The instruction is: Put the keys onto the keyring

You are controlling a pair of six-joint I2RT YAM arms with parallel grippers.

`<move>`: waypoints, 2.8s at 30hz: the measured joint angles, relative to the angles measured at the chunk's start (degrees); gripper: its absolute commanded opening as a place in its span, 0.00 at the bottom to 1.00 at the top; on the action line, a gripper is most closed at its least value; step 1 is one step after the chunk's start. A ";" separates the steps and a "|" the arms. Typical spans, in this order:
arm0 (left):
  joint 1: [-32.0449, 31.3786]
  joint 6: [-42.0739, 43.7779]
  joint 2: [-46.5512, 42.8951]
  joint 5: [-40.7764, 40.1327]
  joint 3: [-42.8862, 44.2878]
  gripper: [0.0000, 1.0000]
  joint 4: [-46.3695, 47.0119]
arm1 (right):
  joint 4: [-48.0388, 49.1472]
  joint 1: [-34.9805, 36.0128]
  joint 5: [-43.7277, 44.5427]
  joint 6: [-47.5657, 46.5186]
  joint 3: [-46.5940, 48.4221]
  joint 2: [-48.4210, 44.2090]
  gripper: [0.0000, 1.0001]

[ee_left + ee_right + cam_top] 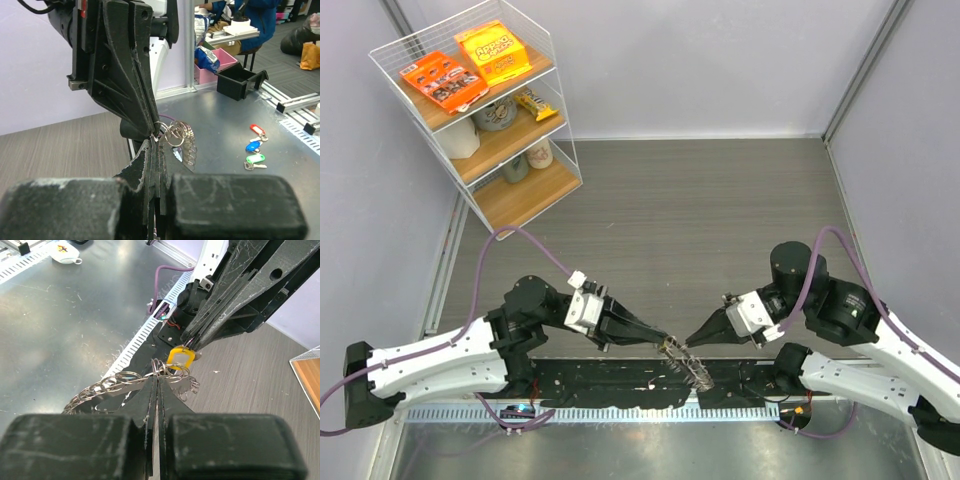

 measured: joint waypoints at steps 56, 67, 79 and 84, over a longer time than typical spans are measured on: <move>0.00 0.17 1.51 4.37 0.85 0.00 0.20 | -0.24 5.14 5.64 0.02 4.70 7.26 0.05; -0.04 0.17 1.51 4.92 0.87 0.00 0.42 | 1.33 5.14 7.48 2.64 4.50 5.14 0.06; -0.11 0.79 1.51 2.32 0.87 0.09 0.42 | 10.71 5.25 12.02 10.67 -0.57 0.55 0.06; -0.35 1.79 1.16 -1.36 0.87 0.10 0.02 | 13.92 5.18 14.32 13.94 -2.27 -0.66 0.06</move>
